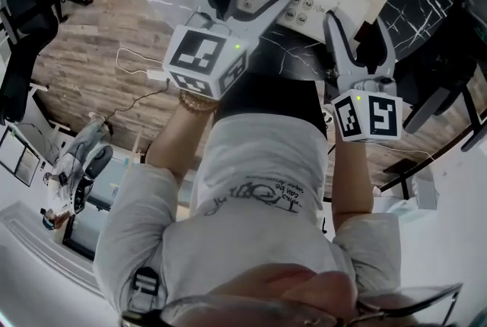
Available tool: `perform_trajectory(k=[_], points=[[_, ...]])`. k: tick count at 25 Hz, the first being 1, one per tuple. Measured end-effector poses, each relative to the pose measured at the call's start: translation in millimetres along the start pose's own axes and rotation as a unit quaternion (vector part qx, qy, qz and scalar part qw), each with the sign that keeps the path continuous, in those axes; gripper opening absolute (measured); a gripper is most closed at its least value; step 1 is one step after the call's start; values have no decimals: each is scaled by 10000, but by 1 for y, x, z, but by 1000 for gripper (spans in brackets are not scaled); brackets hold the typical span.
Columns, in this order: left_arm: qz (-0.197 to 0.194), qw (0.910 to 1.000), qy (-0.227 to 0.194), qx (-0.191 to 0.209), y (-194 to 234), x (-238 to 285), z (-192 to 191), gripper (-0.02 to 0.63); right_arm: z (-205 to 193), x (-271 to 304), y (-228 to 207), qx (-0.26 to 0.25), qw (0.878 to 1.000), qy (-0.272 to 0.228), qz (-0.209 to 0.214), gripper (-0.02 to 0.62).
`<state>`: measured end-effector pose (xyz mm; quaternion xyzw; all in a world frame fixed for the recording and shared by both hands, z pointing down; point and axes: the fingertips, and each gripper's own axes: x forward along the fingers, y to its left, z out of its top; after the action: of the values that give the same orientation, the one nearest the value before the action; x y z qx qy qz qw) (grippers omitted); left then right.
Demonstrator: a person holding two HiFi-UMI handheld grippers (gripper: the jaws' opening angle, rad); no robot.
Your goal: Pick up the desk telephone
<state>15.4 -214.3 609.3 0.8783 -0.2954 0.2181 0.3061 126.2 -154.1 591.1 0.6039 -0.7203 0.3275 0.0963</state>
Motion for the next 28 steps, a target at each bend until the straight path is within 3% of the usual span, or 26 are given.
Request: perform_trajectory(k=[28], points=[[203,9917,-1182,465,-96,-141,182,351,191,-124,87,-639,9918,-1097,177,299]])
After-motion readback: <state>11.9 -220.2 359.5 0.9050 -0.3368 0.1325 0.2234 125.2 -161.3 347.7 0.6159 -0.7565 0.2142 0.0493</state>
